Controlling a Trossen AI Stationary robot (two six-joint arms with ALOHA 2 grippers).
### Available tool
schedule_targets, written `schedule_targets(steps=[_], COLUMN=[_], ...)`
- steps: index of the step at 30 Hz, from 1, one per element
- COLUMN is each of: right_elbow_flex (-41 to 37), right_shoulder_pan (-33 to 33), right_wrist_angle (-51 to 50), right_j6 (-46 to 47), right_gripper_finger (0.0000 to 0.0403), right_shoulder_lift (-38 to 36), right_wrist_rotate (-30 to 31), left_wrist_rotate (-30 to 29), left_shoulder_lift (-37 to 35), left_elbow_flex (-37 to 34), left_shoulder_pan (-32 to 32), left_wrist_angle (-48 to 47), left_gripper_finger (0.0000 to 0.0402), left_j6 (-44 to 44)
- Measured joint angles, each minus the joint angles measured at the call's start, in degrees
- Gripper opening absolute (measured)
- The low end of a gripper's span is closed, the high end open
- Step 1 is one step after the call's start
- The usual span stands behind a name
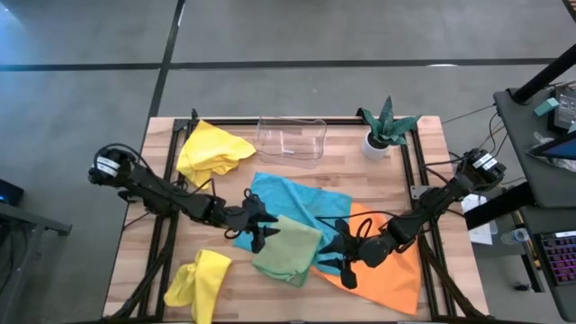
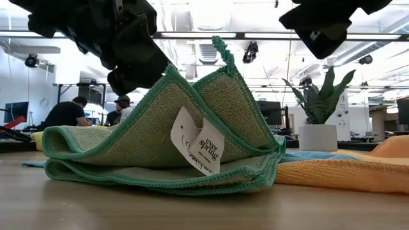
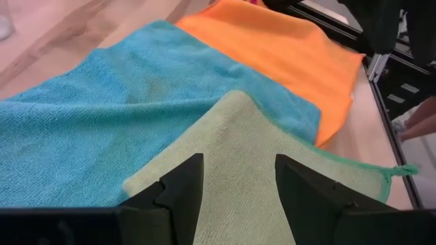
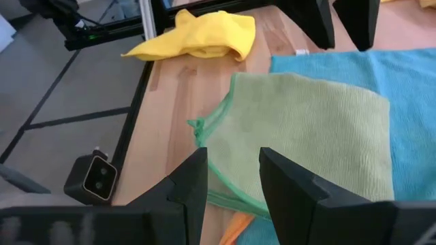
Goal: Fold microfiber towels
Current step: Fold the green towel
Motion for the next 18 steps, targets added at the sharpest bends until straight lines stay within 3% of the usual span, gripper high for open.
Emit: schedule_targets(steps=[8, 18], right_elbow_flex=[0.43, 3.01], right_shoulder_pan=[0.13, 0.67], right_wrist_angle=[1.45, 9.24], right_j6=[-0.58, -3.0], right_gripper_finger=[0.0125, 0.0125], right_shoulder_lift=[0.78, 10.12], right_wrist_rotate=[0.02, -2.82], left_wrist_rotate=[0.02, 1.05], left_shoulder_lift=[1.4, 5.01], left_elbow_flex=[-0.39, -0.42], left_shoulder_pan=[0.0, 0.02], left_wrist_angle=[-0.39, 0.33], left_gripper_finger=[0.0167, 0.0167], left_j6=[0.02, 0.0])
